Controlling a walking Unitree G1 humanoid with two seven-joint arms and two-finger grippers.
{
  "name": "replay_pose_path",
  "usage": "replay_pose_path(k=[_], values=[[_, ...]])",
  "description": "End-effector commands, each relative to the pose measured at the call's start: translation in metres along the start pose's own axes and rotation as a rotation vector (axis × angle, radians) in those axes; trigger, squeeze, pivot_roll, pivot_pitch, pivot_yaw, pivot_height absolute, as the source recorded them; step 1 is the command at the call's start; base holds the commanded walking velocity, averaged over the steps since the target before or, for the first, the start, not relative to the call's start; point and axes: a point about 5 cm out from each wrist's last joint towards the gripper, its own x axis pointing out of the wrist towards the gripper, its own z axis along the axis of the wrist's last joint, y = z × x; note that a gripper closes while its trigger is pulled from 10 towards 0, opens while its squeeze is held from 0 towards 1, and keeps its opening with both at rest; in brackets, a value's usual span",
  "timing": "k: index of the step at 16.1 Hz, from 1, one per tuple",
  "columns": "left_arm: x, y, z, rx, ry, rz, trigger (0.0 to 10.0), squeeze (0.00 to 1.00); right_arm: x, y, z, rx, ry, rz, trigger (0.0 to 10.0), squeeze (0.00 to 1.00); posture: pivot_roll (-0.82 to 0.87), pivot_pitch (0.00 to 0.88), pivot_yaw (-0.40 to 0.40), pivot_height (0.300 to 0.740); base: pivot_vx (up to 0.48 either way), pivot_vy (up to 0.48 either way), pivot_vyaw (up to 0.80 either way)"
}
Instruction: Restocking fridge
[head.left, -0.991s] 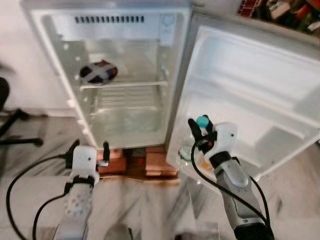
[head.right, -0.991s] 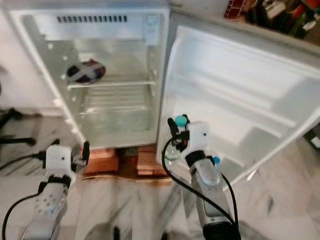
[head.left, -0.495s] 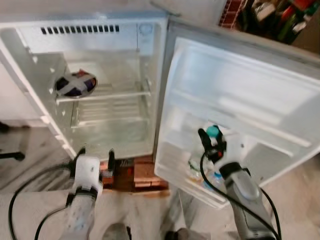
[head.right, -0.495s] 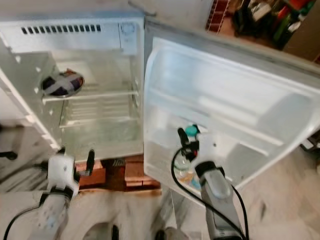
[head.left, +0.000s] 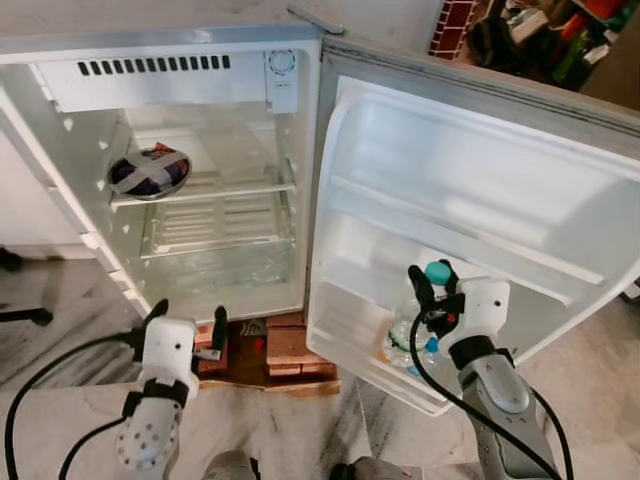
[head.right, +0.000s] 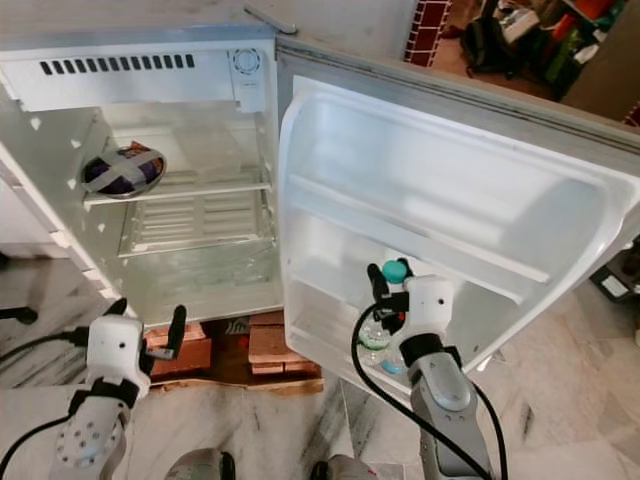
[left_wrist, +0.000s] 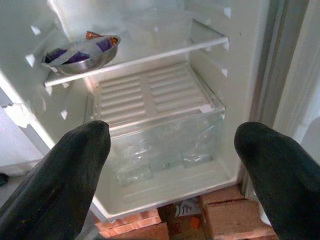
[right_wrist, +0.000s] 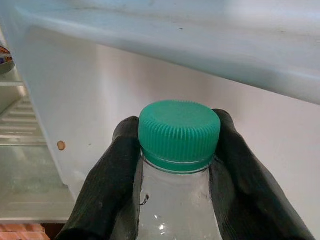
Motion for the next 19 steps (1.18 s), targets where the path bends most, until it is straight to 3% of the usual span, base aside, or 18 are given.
replay_pose_path(k=[1, 11, 19], values=[[0.001, 0.0, 0.0, 0.014, 0.006, -0.014, 10.0, 0.0, 0.002, -0.001, 0.006, 0.002, -0.026, -0.006, 10.0, 0.0, 0.1, 0.096, -0.051, 0.73, 0.0, 0.0, 0.0], [0.011, -0.001, 0.005, 0.029, -0.014, -0.025, 10.0, 0.0, 0.007, 0.003, 0.007, 0.015, -0.035, 0.004, 10.0, 0.0, 0.1, 0.093, -0.047, 0.605, 0.0, 0.0, 0.0], [0.016, -0.002, 0.005, 0.038, -0.011, 0.0, 10.0, 0.0, 0.014, 0.005, 0.01, 0.017, -0.051, 0.014, 10.0, 0.0, 0.1, 0.095, -0.051, 0.601, 0.0, 0.0, 0.0]])
